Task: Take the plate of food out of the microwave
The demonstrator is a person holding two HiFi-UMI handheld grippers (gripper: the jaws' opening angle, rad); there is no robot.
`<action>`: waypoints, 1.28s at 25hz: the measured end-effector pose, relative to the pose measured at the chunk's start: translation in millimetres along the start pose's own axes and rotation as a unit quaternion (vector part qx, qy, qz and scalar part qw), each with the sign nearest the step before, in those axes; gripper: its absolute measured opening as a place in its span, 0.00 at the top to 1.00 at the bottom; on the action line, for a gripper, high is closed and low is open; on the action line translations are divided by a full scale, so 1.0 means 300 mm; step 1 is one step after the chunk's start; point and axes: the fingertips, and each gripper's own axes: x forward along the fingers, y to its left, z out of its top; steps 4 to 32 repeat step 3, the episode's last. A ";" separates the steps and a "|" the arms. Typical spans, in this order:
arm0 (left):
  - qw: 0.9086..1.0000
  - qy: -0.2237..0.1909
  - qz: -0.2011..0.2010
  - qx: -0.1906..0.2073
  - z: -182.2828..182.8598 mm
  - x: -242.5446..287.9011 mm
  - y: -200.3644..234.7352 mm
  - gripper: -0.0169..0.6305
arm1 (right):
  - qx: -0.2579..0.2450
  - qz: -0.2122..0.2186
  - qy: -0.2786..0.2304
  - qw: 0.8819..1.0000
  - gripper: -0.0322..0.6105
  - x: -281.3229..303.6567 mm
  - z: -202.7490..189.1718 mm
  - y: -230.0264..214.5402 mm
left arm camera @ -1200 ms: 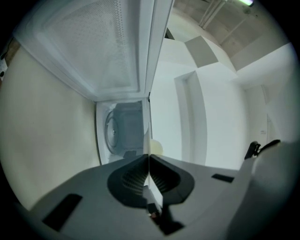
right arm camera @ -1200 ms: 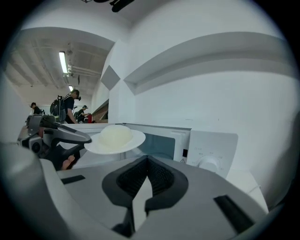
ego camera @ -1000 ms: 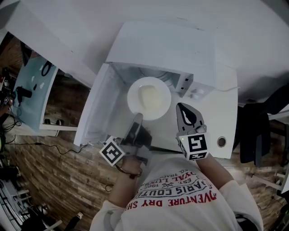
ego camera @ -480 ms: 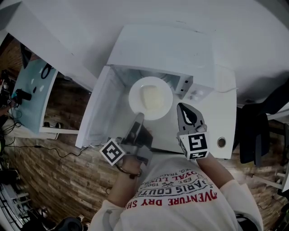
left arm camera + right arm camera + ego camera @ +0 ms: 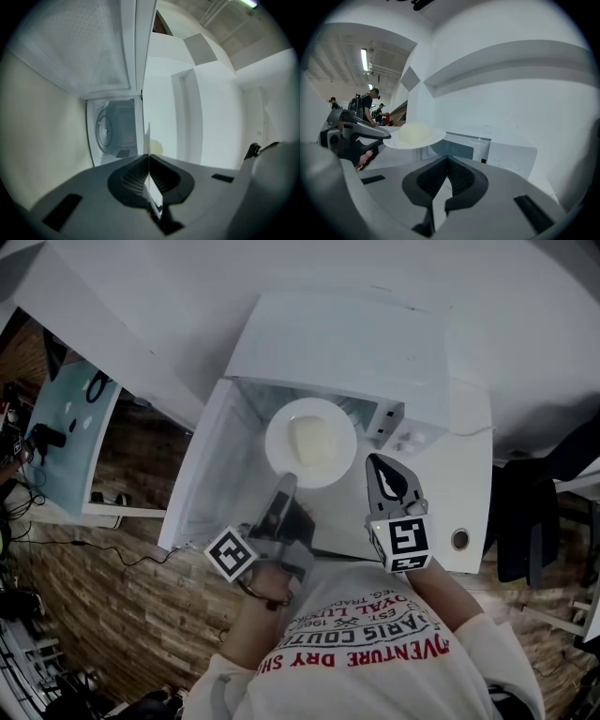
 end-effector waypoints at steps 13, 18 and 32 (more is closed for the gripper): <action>1.000 -0.002 0.001 -0.002 0.003 0.001 0.002 0.95 | -0.001 0.002 -0.002 1.000 0.93 0.006 0.007 0.003; 1.000 -0.002 0.001 -0.002 0.003 0.001 0.002 0.95 | -0.001 0.002 -0.002 1.000 0.93 0.006 0.007 0.003; 1.000 -0.002 0.001 -0.002 0.003 0.001 0.002 0.95 | -0.001 0.002 -0.002 1.000 0.93 0.006 0.007 0.003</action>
